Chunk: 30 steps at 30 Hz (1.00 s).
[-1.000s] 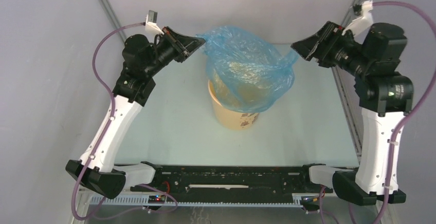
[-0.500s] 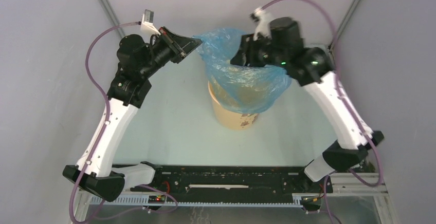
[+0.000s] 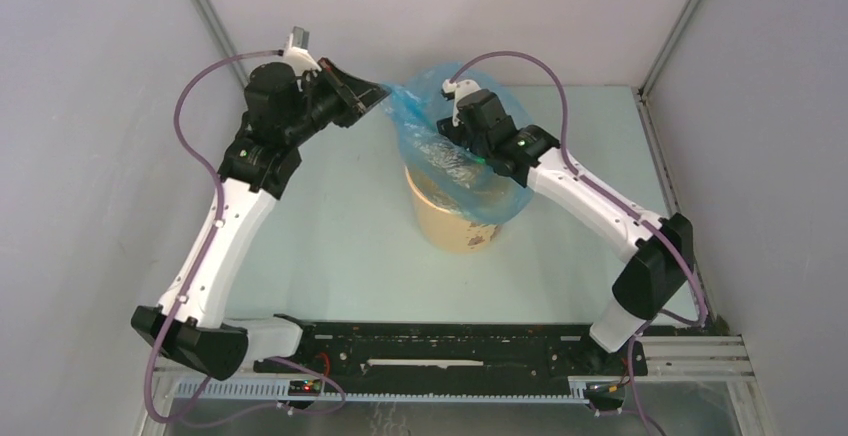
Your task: Put the trash bags into the trash bin
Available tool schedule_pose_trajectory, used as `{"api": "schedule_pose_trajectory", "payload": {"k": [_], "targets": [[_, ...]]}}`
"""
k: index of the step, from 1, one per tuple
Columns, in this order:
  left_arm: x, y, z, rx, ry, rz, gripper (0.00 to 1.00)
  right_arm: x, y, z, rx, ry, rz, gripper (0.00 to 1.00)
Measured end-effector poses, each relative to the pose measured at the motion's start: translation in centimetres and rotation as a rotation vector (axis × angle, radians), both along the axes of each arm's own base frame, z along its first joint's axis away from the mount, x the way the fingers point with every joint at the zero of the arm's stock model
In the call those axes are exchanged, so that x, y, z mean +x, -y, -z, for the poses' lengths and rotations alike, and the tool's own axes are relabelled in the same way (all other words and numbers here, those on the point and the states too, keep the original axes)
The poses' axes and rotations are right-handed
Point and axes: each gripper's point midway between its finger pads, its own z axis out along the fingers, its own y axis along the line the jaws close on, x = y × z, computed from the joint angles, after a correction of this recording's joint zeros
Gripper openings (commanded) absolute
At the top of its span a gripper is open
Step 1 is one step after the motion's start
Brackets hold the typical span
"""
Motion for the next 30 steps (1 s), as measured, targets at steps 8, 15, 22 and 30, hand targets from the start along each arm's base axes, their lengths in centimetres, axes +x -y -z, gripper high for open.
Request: {"api": "schedule_pose_trajectory", "payload": {"k": [8,15,22,30], "targets": [[1.9,-0.2,4.5,0.091,-0.107,-0.012,0.0,0.5,0.3,6.4,-0.092,-0.068,0.011,0.55],[2.1,-0.8,6.7,0.154,-0.131,-0.029,0.0,0.7,-0.5,8.9,-0.103,-0.121,-0.012,0.57],[2.2,-1.1,9.3,0.198,-0.172,-0.032,0.0,0.6,-0.1,10.2,-0.113,-0.141,-0.009,0.57],[2.1,-1.0,12.0,0.216,-0.215,-0.02,0.0,0.1,0.4,13.8,-0.161,-0.193,-0.011,0.64]]}}
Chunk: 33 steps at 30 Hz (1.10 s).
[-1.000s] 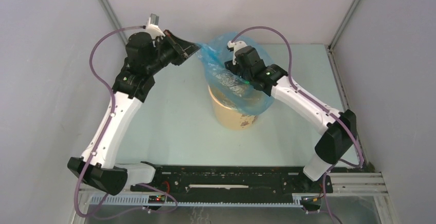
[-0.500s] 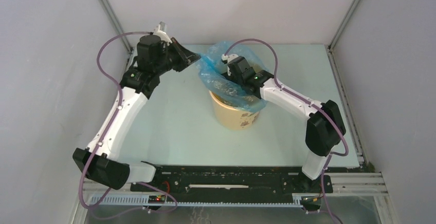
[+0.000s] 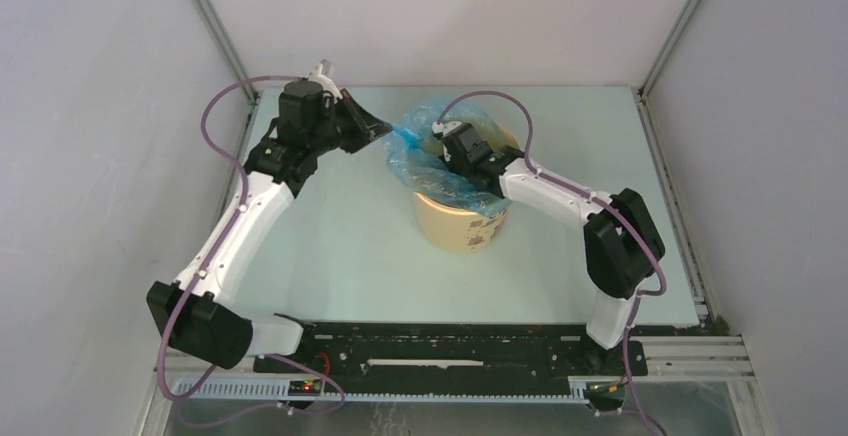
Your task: Put the trash bags into the trash bin
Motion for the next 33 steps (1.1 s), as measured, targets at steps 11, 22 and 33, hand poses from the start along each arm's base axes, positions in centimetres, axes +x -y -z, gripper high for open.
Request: {"api": "schedule_pose_trajectory", "payload": {"k": [11,22,33], "targets": [[-0.4,0.4,-1.3,-0.02,0.049,0.035,0.0,-1.5,1.2,-13.2,0.146,0.096,0.031,0.9],[-1.6,0.1,-4.3,-0.052,0.136,0.043,0.0,-4.9,8.0,-24.6,0.304,0.243,0.17,0.94],[-2.3,-0.2,-3.7,-0.055,0.088,0.027,0.42,-7.1,9.0,-18.3,0.211,0.102,0.325,0.87]]}}
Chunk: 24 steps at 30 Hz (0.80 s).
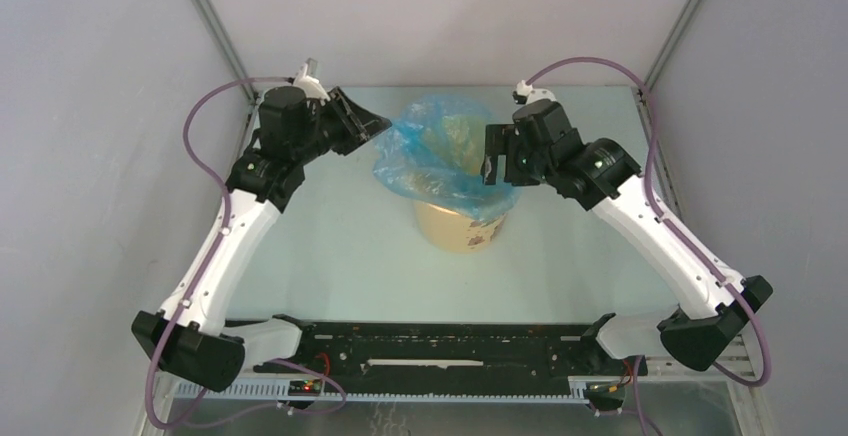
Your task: Put the trash bags into the trash bin
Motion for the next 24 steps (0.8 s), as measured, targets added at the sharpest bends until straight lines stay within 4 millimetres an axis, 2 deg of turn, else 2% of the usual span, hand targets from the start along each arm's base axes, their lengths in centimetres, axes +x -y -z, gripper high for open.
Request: {"api": "schedule_pose_trajectory", "payload": {"k": [4,8,10,13,14,16,18,22,24], "targets": [[-1.1,-0.3,1.2,0.007,-0.032,0.001,0.39,-0.9,-0.2,1.1,-0.007,-0.015,0.016,0.76],[-2.4,0.3,3.3,0.021,-0.09,0.025,0.2,-2.8,1.3,1.9,0.017,0.001,0.025,0.68],[-2.9,0.9,4.3,0.028,-0.116,0.043,0.16,-3.8,1.7,1.7,0.054,0.03,0.012,0.65],[-3.5,1.2,5.8,0.041,-0.149,0.056,0.11,-4.8,1.7,1.4,0.135,0.105,-0.034,0.52],[-3.5,1.1,6.0,0.044,-0.155,0.054,0.08,-4.9,1.5,1.5,0.152,0.116,-0.048,0.42],[-3.5,1.0,6.3,0.044,-0.163,0.044,0.03,-4.4,0.7,1.6,0.199,0.138,-0.081,0.27],[-3.4,1.0,6.3,0.044,-0.162,0.037,0.0,-3.2,-0.7,1.1,0.249,0.164,-0.115,0.22],[-3.2,0.6,6.1,0.041,-0.154,0.02,0.0,-0.1,-2.9,1.2,0.283,0.207,-0.139,0.24],[-3.1,0.2,6.1,0.038,-0.145,0.005,0.0,0.7,-3.0,1.5,0.273,0.224,-0.138,0.3]]}}
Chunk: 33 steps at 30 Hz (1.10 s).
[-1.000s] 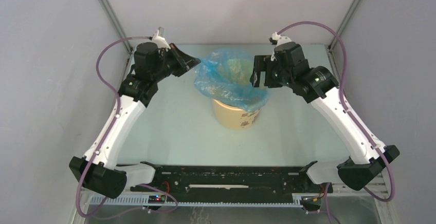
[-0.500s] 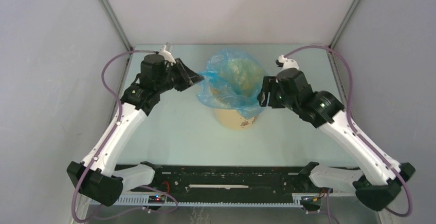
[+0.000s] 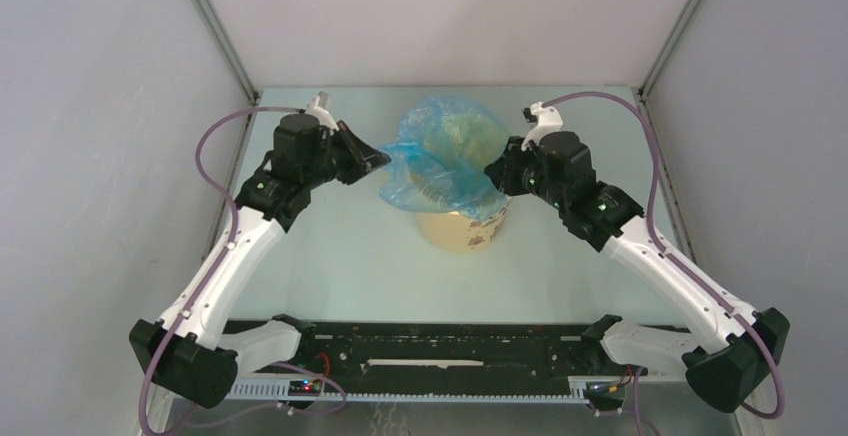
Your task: Put the trash bags into the trash bin
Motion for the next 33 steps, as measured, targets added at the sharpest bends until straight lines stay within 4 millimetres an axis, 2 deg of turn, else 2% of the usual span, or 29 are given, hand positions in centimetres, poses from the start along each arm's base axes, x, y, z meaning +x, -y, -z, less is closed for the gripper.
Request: {"api": "schedule_pose_trajectory", "payload": {"k": [2,3,5,7,9,14,17,20,22,24,28,31,33], "targets": [[0.0,-0.3,0.1,-0.001,0.006,-0.011,0.0,0.3,0.7,-0.2,-0.007,0.014,0.016,0.42],[0.0,-0.5,0.2,-0.002,0.007,-0.014,0.0,0.4,1.1,-0.4,-0.007,0.02,0.026,0.54],[-0.1,-0.6,0.3,-0.004,0.009,-0.015,0.0,0.0,2.4,-0.6,-0.023,0.019,0.051,0.7],[-0.1,-0.5,0.2,-0.01,0.013,-0.013,0.0,-0.8,3.6,-0.8,-0.04,0.002,0.072,0.8],[0.0,-0.4,0.1,-0.019,0.014,-0.013,0.0,-1.6,4.3,-1.5,-0.045,-0.02,0.09,0.84],[-0.1,-0.2,-0.1,-0.04,0.006,-0.014,0.0,-2.5,5.0,-5.2,-0.008,-0.044,0.133,0.87],[-0.1,0.0,-0.2,-0.052,0.003,-0.011,0.0,-2.2,4.4,-7.1,-0.008,-0.049,0.143,0.87],[0.0,0.2,-0.2,-0.057,0.002,-0.002,0.0,-1.3,2.8,-8.4,-0.023,-0.057,0.138,0.86],[0.1,0.3,-0.1,-0.058,-0.003,0.002,0.0,-0.6,2.0,-8.2,-0.043,-0.079,0.147,0.86],[0.1,0.3,0.1,-0.057,-0.008,0.004,0.0,0.1,1.1,-7.2,-0.079,-0.123,0.161,0.86],[0.1,0.4,0.2,-0.056,-0.011,0.008,0.0,1.2,-0.4,-3.9,-0.201,-0.211,0.188,0.86],[0.1,0.4,0.2,-0.056,-0.012,0.009,0.0,0.9,-1.7,-1.4,-0.298,-0.249,0.176,0.86],[0.1,0.4,0.2,-0.055,-0.013,0.01,0.0,0.6,-1.9,-0.2,-0.351,-0.27,0.174,0.85]]}}
